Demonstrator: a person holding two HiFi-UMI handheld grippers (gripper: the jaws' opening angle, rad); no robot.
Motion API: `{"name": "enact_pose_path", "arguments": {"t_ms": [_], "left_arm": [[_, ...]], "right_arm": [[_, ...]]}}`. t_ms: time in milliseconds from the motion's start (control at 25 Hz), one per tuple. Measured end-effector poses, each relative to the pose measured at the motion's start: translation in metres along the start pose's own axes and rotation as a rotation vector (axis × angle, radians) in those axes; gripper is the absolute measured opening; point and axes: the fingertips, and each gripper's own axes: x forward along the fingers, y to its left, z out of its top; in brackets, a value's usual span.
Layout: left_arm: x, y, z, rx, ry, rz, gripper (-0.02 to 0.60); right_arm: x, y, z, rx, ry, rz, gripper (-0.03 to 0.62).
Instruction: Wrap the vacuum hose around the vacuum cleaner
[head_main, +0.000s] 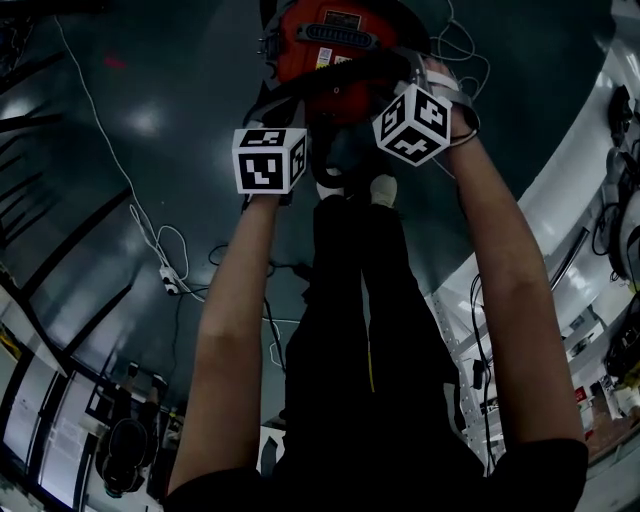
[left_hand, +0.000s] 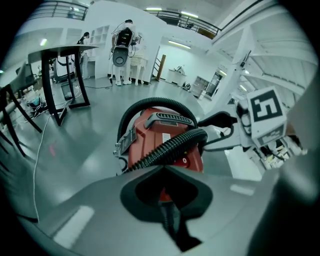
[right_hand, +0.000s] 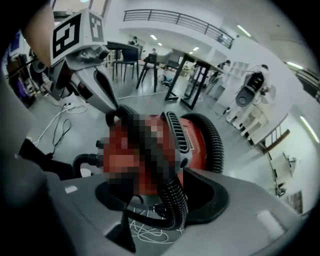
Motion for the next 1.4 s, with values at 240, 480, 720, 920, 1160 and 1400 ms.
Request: {"name": "enact_pose_path", "arguments": {"t_ms": [240, 480, 720, 920, 1160, 1400], "left_arm": [[0.000, -0.001, 0.001, 0.034, 0.011, -0.028, 0.009], [0.001, -0.003, 0.002, 0.176, 0.065, -0.042, 0.009], [-0.008, -0.020, -0.007, 0.408, 0.115, -0.096, 0.053], [-0.016, -0.015, 0.006, 0.450, 0.086, -0.065, 0.092], [-0.030, 0.003, 0.043, 0.413, 0.010, 0.018, 0.100], [-0.027, 0.021, 0.067, 0.336, -0.033, 0.087, 0.115]], "right_arm": [[0.010, -0.003, -0.004, -0.087, 0.069, 0.065, 0.210], [0.013, -0.001, -0.005, -0.056, 0.094, 0.105, 0.206], [0.013, 0.003, -0.006, -0.063, 0.098, 0.137, 0.193], [-0.001, -0.004, 0.009, 0.002, 0.038, 0.125, 0.187], [-0.017, -0.026, 0.036, 0.084, 0.000, 0.101, 0.187], [-0.014, -0.044, 0.052, 0.140, 0.025, 0.069, 0.187]]}}
